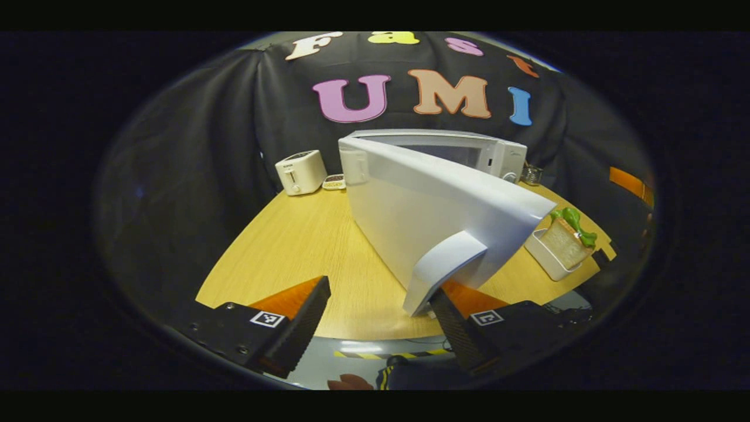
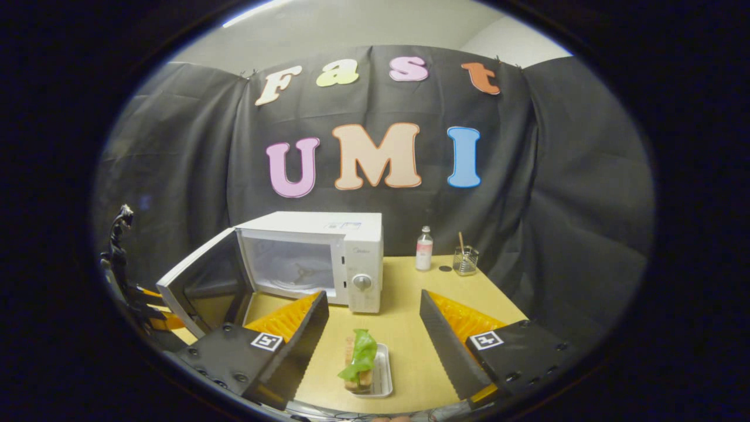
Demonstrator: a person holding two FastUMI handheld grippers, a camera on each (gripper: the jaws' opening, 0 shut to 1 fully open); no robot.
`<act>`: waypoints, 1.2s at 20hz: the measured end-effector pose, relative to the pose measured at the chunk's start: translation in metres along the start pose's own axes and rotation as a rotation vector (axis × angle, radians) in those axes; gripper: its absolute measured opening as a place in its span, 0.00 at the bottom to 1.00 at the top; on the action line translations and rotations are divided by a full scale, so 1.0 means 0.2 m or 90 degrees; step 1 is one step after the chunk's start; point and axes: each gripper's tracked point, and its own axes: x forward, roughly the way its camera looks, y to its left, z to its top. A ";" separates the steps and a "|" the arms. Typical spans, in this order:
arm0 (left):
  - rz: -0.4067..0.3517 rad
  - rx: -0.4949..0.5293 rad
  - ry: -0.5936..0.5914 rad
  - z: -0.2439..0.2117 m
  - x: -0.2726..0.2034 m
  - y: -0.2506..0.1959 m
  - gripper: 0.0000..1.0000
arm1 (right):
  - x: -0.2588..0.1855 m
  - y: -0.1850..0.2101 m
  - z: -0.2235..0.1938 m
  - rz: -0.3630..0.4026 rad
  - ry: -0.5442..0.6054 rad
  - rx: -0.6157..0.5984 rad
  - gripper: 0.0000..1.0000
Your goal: Open the microwave oven with the left hand, put the food in, and close the microwave oven.
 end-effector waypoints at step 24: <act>0.046 0.032 -0.096 0.31 -0.42 0.14 0.99 | 0.10 0.04 -0.82 0.022 0.219 -0.062 0.87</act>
